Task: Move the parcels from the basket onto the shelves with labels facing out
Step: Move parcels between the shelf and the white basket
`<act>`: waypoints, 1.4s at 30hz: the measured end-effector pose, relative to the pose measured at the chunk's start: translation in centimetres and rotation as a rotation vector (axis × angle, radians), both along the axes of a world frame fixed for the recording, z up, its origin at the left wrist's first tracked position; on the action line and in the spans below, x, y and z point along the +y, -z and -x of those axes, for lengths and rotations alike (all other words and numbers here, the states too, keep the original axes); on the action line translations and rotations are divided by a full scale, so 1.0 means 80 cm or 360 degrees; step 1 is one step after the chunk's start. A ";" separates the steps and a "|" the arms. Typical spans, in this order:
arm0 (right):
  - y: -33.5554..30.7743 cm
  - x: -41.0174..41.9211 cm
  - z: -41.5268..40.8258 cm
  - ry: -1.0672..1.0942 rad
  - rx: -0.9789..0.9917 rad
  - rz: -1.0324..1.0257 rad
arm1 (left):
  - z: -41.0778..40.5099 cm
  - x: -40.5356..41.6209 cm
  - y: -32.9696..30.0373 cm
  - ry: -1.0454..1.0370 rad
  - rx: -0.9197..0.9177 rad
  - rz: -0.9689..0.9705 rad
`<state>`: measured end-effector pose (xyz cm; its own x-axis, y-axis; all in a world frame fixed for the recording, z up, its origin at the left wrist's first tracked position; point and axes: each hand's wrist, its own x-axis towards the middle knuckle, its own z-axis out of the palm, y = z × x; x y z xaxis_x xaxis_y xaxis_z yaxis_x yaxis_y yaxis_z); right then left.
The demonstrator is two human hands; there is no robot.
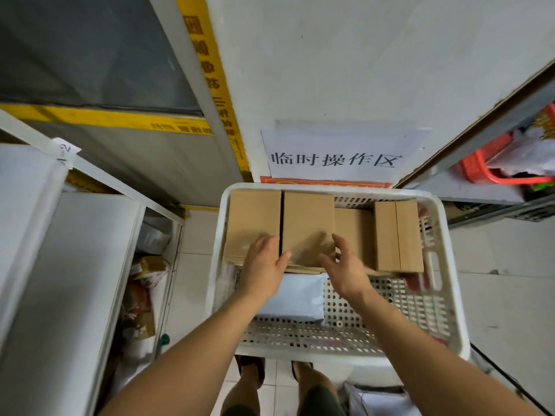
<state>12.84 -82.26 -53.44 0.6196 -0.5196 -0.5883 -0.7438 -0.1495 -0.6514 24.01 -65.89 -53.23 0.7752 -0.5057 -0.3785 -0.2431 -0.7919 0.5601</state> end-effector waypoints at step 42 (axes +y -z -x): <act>-0.517 0.888 -0.026 -0.2846 -0.1506 -0.0156 | 0.334 0.822 -0.490 -0.2368 -0.1370 -0.0265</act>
<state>14.95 -11.19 -12.05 0.3697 0.9111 0.1822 0.6810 -0.1323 -0.7202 -2.70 -0.16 -14.06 0.4962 0.7742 0.3930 0.5311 -0.6287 0.5680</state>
